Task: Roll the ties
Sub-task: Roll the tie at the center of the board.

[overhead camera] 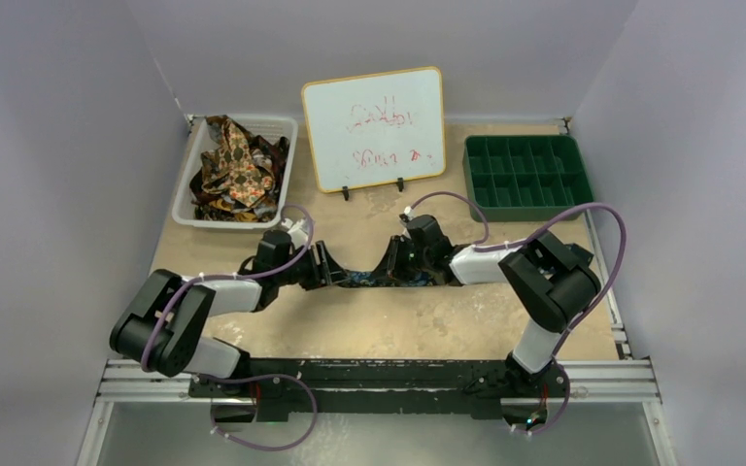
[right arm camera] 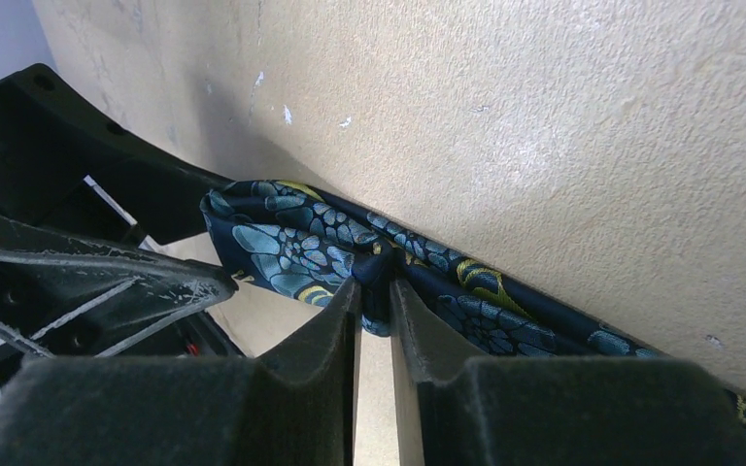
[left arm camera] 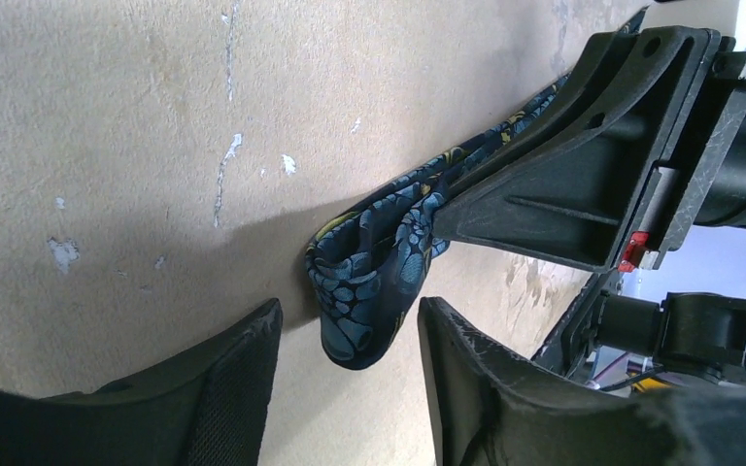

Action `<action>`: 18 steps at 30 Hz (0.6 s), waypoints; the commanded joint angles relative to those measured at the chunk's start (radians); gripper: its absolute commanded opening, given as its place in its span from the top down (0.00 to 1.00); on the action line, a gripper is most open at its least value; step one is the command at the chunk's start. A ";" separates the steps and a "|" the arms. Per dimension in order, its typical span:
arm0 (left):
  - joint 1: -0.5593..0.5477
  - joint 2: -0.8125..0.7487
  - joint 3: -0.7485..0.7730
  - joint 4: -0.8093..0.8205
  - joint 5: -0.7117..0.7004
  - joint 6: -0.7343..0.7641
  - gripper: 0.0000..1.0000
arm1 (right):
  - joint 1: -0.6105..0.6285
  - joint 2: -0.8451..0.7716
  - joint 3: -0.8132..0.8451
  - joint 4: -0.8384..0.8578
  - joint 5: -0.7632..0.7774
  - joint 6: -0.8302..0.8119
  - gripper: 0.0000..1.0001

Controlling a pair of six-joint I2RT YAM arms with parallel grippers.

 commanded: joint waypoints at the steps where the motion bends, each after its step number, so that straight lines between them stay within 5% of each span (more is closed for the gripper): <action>1: 0.017 0.016 -0.024 0.077 0.029 -0.008 0.49 | -0.008 0.033 0.017 -0.014 -0.012 -0.015 0.83; 18: 0.035 0.126 -0.026 0.231 0.124 -0.050 0.68 | -0.022 0.067 0.033 -0.025 -0.037 -0.030 0.84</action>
